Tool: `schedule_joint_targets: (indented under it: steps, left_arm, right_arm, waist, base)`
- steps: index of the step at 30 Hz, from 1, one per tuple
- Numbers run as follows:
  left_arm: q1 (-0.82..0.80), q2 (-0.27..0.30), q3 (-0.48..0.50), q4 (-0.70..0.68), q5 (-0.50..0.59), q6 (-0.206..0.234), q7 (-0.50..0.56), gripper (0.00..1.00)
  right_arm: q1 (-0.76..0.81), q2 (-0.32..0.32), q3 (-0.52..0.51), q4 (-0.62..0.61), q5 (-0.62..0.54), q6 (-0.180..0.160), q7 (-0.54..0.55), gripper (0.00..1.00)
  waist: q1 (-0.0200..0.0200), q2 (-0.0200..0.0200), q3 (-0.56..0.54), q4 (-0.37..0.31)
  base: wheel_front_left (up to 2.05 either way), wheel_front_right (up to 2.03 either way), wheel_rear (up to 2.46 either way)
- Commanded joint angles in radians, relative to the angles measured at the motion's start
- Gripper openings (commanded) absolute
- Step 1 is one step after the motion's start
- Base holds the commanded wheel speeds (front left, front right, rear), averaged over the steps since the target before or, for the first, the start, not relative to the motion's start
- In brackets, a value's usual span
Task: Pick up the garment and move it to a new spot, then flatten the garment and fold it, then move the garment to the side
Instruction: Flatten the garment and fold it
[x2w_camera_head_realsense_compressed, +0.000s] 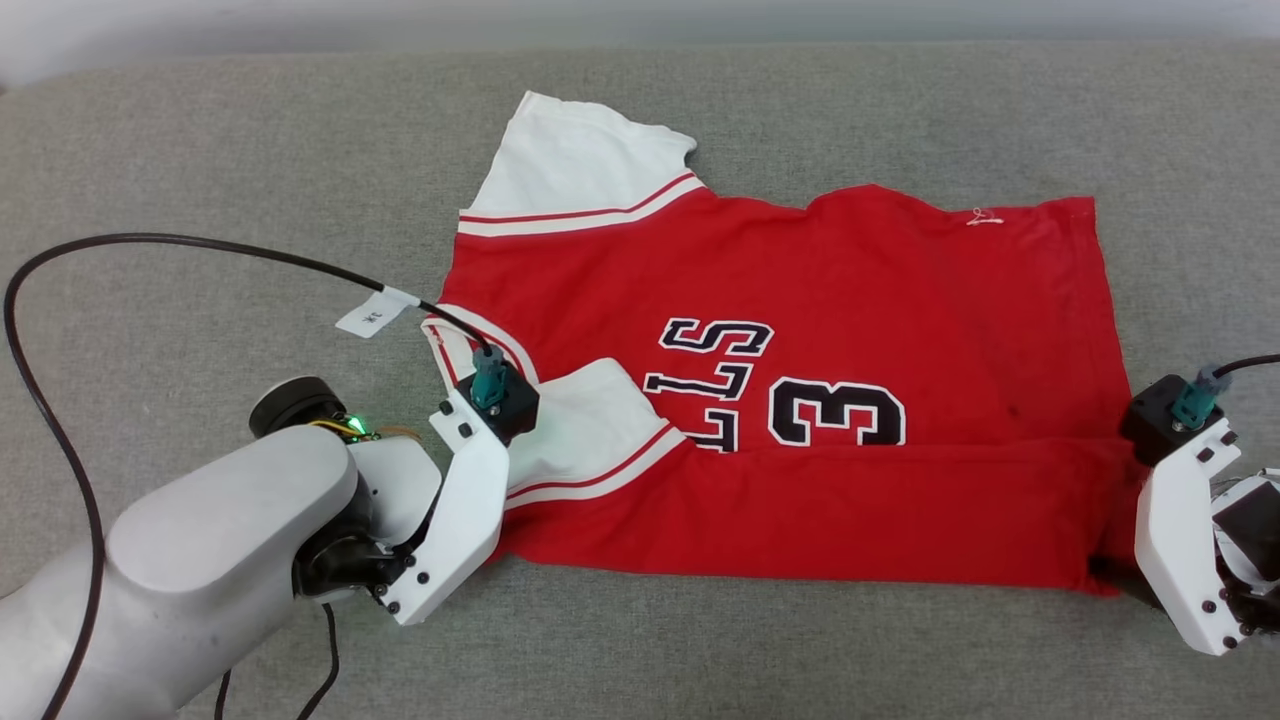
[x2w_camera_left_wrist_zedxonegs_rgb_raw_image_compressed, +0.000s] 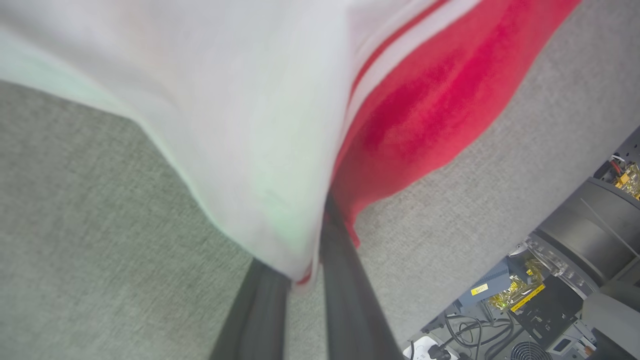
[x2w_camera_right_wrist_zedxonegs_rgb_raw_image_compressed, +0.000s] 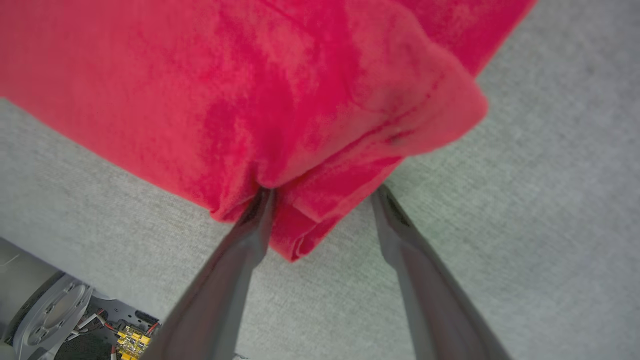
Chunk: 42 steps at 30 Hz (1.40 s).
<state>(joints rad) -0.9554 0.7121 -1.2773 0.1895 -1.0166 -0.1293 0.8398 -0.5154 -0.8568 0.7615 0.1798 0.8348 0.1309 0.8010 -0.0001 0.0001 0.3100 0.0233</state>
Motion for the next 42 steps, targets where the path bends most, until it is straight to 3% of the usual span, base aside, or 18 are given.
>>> schedule_joint_targets:
  steps: [1,10,22,25,34,35,36,37,42]
  left_arm:
    - [0.006,0.002,-0.004,0.008,-0.001,0.001,-0.008,0.00]
    - [0.051,0.041,-0.003,-0.019,-0.064,0.001,-0.047,0.00]
    - [0.199,0.145,-0.004,-0.142,-0.112,0.001,-0.057,0.00]
    - [0.235,0.151,-0.003,-0.155,-0.113,0.003,-0.059,0.00]
    - [0.293,0.113,-0.003,-0.124,-0.091,0.013,-0.070,0.00]
    - [0.294,0.113,0.000,-0.117,-0.088,0.014,-0.080,0.29]
    - [0.290,0.112,0.002,-0.117,-0.076,0.014,-0.094,1.00]
    - [0.288,0.115,0.007,-0.116,-0.074,0.013,-0.104,1.00]
    - [0.259,0.146,0.049,-0.163,-0.057,0.021,-0.172,1.00]
  right_arm:
    - [0.025,0.029,0.039,0.022,0.011,0.000,-0.007,0.00]
    - [-0.006,-0.072,0.016,-0.028,0.041,-0.001,-0.135,0.00]
    - [0.198,-0.228,-0.030,-0.161,0.112,-0.001,-0.176,0.00]
    - [0.257,-0.231,-0.046,-0.158,0.120,-0.001,-0.173,0.00]
    - [0.343,-0.146,-0.075,-0.089,0.070,-0.001,-0.170,0.00]
    - [0.347,-0.135,-0.084,-0.084,0.065,-0.001,-0.181,0.02]
    - [0.350,-0.124,-0.095,-0.081,0.060,-0.001,-0.192,0.15]
    - [0.353,-0.114,-0.109,-0.077,0.051,-0.001,-0.209,1.00]
    - [0.371,-0.073,-0.212,-0.070,-0.003,-0.001,-0.315,1.00]
  waist:
    - [0.0001,-0.0001,-0.005,-0.004]
    - [0.0001,-0.0001,-0.095,-0.021]
    - [0.0001,-0.0001,-0.179,-0.019]
    - [0.0001,-0.0001,-0.178,-0.017]
    - [0.0001,-0.0001,-0.165,-0.014]
    - [0.0001,-0.0001,-0.167,-0.014]
    - [0.0001,-0.0001,-0.170,-0.013]
    - [0.0001,-0.0001,-0.174,-0.012]
    - [0.0001,-0.0001,-0.201,-0.009]
  base:
    - [0.00,0.00,0.00]
    - [0.00,0.00,0.00]
    - [0.00,0.00,0.00]
    - [0.00,0.00,0.00]
    - [0.00,0.00,0.00]
    - [0.00,0.00,0.00]
    - [0.00,0.00,0.00]
    - [0.00,0.00,0.00]
    - [0.00,0.00,0.00]
